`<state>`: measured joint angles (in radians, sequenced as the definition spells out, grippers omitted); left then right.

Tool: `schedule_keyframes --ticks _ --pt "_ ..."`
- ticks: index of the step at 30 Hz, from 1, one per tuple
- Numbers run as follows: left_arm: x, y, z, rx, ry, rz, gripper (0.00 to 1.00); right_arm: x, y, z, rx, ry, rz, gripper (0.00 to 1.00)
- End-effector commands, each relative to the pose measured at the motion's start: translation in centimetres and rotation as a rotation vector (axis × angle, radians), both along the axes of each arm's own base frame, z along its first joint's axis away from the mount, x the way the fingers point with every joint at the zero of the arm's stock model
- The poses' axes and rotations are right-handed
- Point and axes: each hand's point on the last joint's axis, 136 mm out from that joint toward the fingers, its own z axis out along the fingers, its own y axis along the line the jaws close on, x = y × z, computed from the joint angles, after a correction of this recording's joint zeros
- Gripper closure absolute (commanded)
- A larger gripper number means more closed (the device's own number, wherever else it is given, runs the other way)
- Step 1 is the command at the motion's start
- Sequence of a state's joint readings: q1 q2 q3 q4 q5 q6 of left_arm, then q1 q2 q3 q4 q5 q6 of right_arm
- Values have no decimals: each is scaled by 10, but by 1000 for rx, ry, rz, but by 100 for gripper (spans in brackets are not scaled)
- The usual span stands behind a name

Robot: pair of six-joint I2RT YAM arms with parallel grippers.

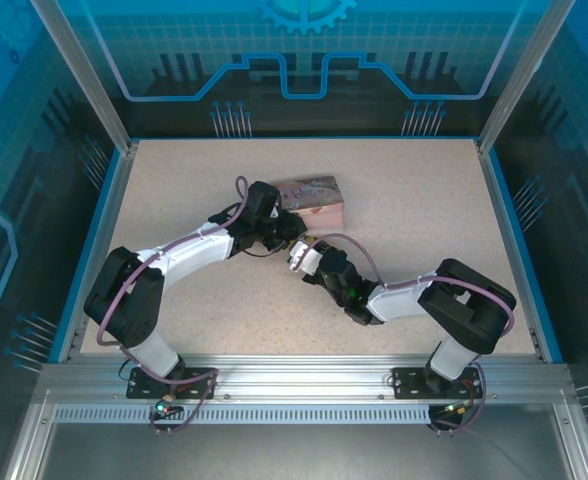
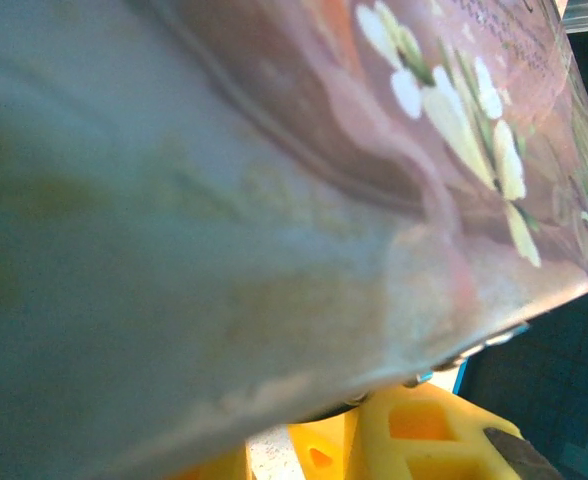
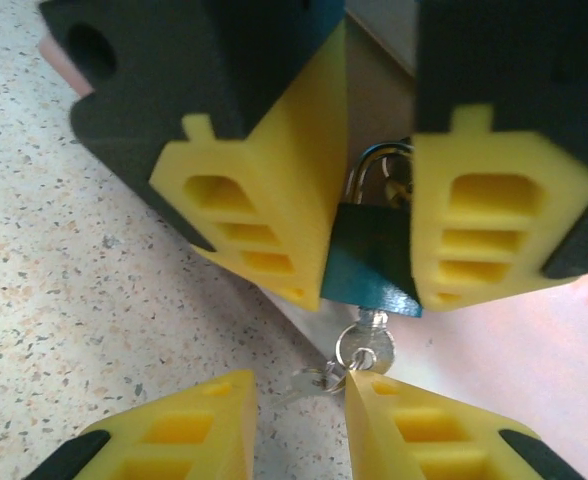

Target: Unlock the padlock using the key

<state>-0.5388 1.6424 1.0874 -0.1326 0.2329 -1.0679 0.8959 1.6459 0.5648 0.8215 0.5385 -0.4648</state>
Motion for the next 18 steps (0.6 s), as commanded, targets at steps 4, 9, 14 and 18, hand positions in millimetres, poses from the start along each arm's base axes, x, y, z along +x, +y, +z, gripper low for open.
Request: schedule_keyframes --ticks 4,9,14,18 --pt "0 -13 23 -85 -21 -33 100 9 -1 23 55 -46 -26 70" --pt "0 -13 23 -85 -23 -36 100 14 -5 26 77 -47 -43 69" --pt "-1 -13 22 -86 -21 -37 100 17 -1 29 79 -49 -30 69" --pt "-1 -14 23 -89 -23 -39 100 21 0 31 85 -58 -32 69"
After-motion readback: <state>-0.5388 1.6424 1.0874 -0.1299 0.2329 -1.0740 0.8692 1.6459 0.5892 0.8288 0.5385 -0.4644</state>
